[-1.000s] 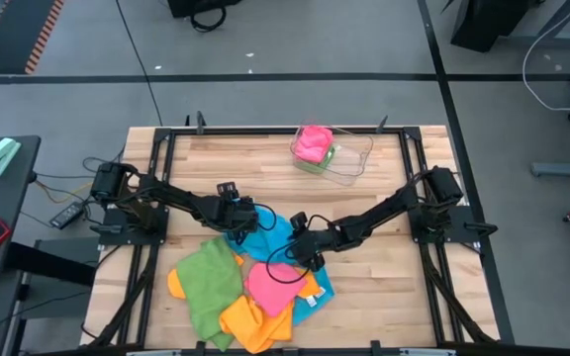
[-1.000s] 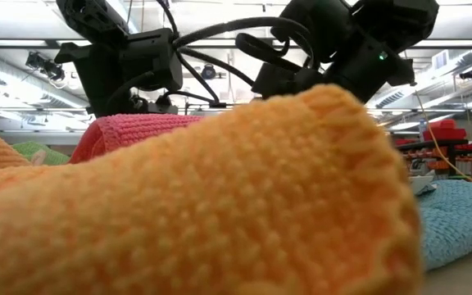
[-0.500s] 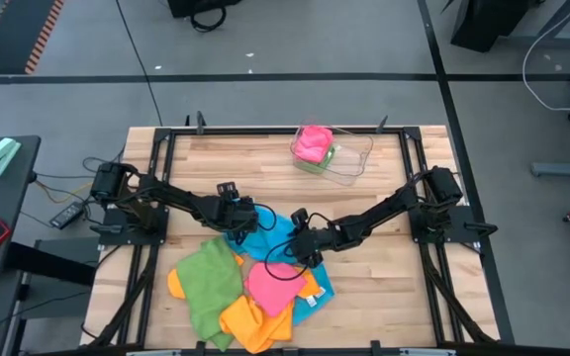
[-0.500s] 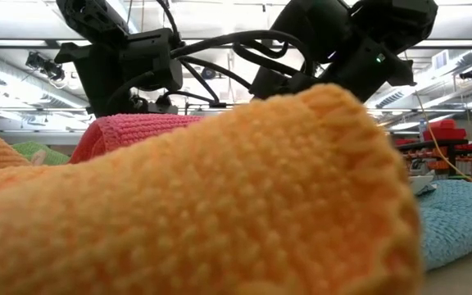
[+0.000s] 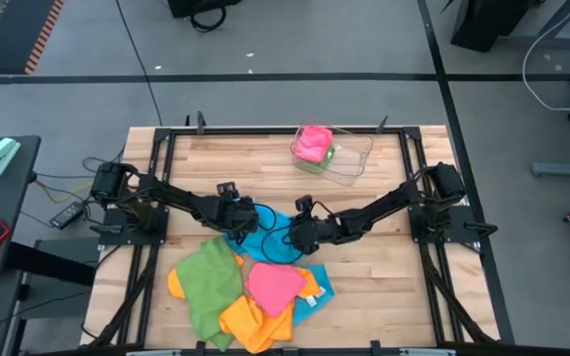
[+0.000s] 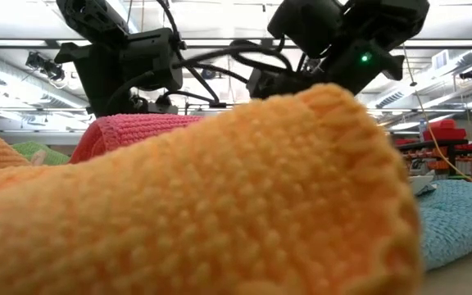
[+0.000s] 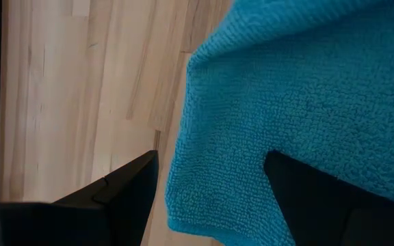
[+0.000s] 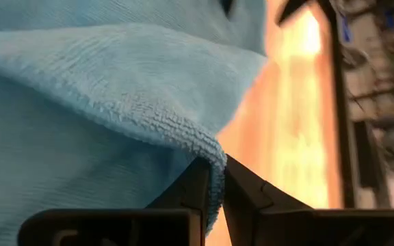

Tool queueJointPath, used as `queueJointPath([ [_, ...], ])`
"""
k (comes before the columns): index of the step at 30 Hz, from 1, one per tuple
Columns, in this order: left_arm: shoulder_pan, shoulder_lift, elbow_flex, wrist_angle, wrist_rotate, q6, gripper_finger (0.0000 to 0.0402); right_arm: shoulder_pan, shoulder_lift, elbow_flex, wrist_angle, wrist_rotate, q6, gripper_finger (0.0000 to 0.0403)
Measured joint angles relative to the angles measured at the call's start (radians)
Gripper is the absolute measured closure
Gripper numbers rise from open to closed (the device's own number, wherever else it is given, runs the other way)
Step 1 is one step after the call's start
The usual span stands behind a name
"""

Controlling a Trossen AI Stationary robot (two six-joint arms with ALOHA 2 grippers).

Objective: Fold microfiber towels
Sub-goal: Fold the top blue towel

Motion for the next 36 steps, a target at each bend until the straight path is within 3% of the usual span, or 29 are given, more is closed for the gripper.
queueJointPath([
  [3, -0.005, 0.000, 0.001, -0.016, 0.000, -0.016, 0.0116, -0.013, -0.010, -0.001, -0.031, 0.054, 0.035, 0.0361],
  [17, -0.127, -0.002, 0.001, -0.016, 0.018, 0.027, 0.0116, -0.169, -0.054, -0.001, -0.174, 0.066, 0.344, 0.0361],
  [25, -0.187, -0.002, 0.001, -0.022, 0.039, 0.003, 0.0116, -0.247, -0.054, 0.000, -0.227, -0.067, 0.408, 0.0358],
  [29, -0.200, -0.002, 0.001, -0.023, 0.041, -0.013, 0.0116, -0.274, -0.054, 0.000, -0.258, -0.114, 0.403, 0.0336],
  [36, -0.203, -0.001, 0.001, -0.036, 0.049, -0.014, 0.0116, -0.287, -0.081, -0.002, -0.319, -0.177, 0.400, 0.0259],
])
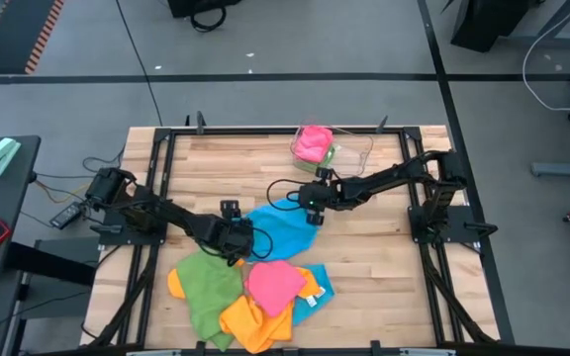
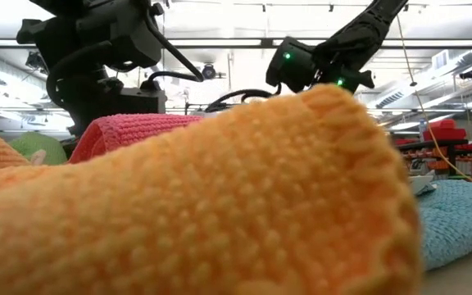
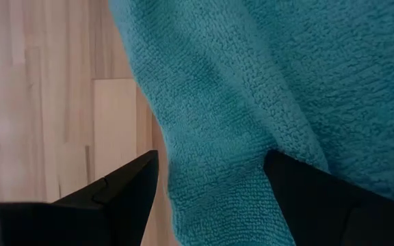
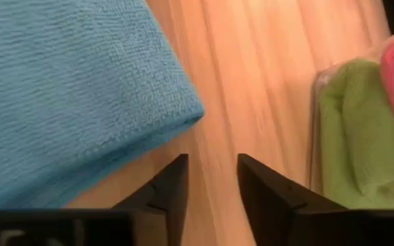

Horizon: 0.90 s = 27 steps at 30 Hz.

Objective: Fold microfiber towels
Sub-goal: Fold the top blue towel

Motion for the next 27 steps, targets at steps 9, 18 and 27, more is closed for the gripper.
queueJointPath([
  [9, 0.040, -0.036, -0.004, -0.009, 0.008, 0.012, 0.0115, 0.015, -0.186, -0.002, 0.021, -0.172, -0.042, 0.0223],
  [18, 0.162, -0.025, -0.005, 0.073, -0.063, -0.083, 0.0115, 0.017, -0.088, -0.174, 0.524, -0.446, -0.063, 0.0226],
  [27, 0.217, -0.045, -0.004, 0.086, -0.074, -0.046, 0.0115, -0.005, 0.089, -0.164, 0.569, -0.399, -0.030, 0.0227],
])
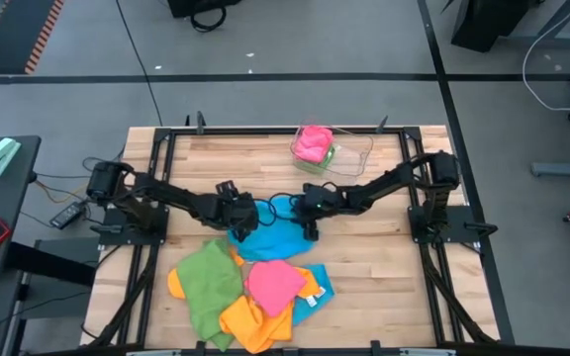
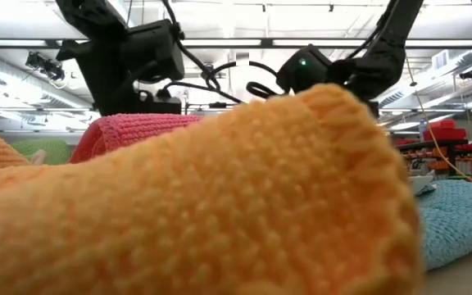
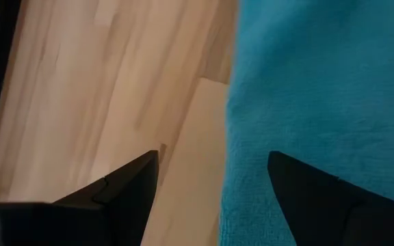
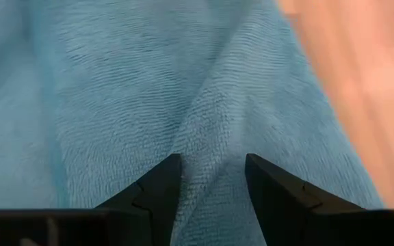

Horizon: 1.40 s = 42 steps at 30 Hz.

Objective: Fold microfiber towels
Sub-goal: Fold the top blue towel

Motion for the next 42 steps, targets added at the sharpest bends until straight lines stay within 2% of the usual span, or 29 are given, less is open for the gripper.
queueJointPath([
  [9, -0.025, -0.064, 0.002, 0.003, 0.061, 0.082, 0.0115, -0.098, -0.051, -0.004, -0.081, 0.145, 0.042, 0.0227],
  [15, -0.028, -0.069, 0.002, 0.033, 0.170, 0.054, 0.0115, -0.120, -0.060, -0.004, -0.093, 0.144, 0.046, 0.0227],
  [23, -0.089, -0.031, 0.003, 0.164, 0.180, -0.006, 0.0115, -0.077, -0.138, -0.004, -0.092, 0.135, 0.058, 0.0227],
  [31, -0.192, -0.027, 0.006, 0.188, 0.035, -0.067, 0.0115, -0.016, -0.269, -0.004, -0.173, 0.136, 0.093, 0.0227],
  [35, -0.230, -0.011, 0.011, 0.202, -0.052, -0.107, 0.0115, 0.031, -0.265, -0.004, -0.168, 0.180, 0.110, 0.0227],
  [42, -0.270, 0.087, 0.083, 0.132, -0.087, -0.170, 0.0115, 0.085, -0.258, -0.004, -0.160, 0.267, 0.103, 0.0227],
])
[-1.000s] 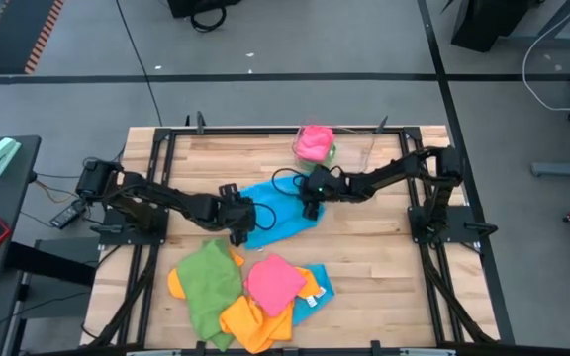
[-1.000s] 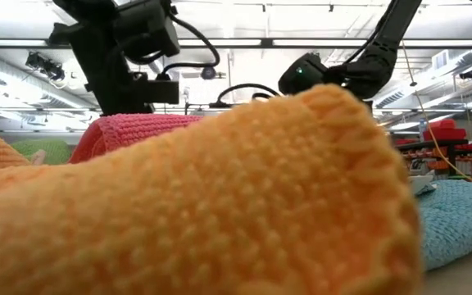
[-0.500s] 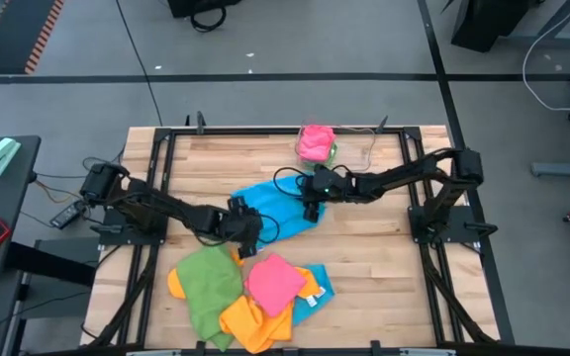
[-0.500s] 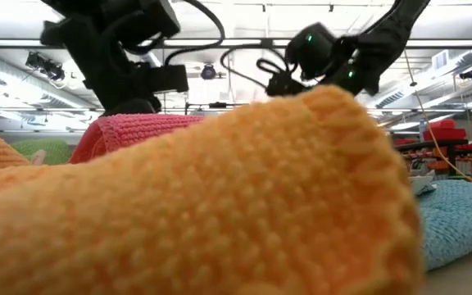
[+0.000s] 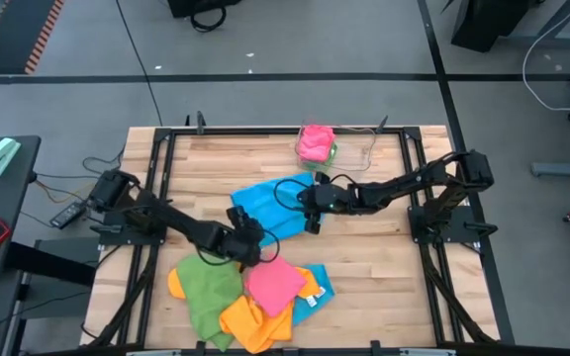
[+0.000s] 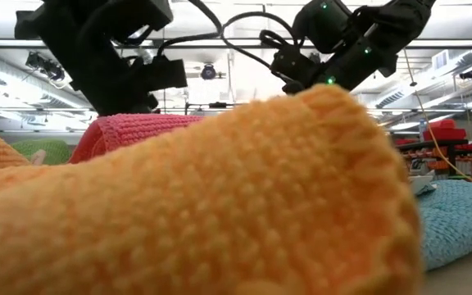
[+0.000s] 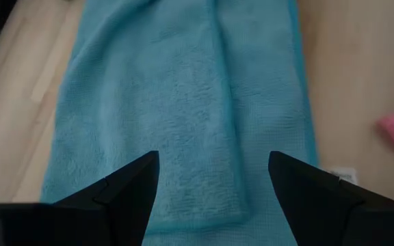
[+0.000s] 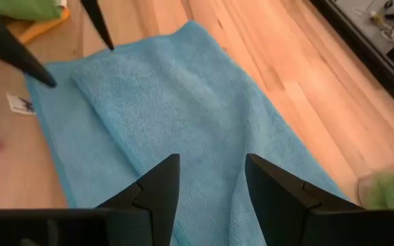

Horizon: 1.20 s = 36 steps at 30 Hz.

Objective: Fold microfiber towels
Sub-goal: Fold the top blue towel

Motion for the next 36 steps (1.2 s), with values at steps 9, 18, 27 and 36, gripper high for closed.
queueJointPath([
  [9, -0.051, 0.172, 0.174, -0.280, -0.092, 0.007, 0.0115, -0.001, 0.000, 0.000, 0.001, 0.004, 0.000, 0.0227],
  [18, -0.059, 0.229, 0.215, -0.387, -0.120, -0.026, 0.0116, -0.001, 0.000, 0.000, 0.000, 0.004, 0.000, 0.0227],
  [27, -0.089, 0.225, 0.212, -0.434, -0.196, -0.019, 0.0134, -0.001, 0.000, 0.000, 0.000, 0.003, -0.001, 0.0227],
  [36, -0.079, 0.224, 0.212, -0.432, -0.192, -0.017, 0.0195, -0.001, 0.000, 0.000, -0.001, 0.002, -0.001, 0.0227],
])
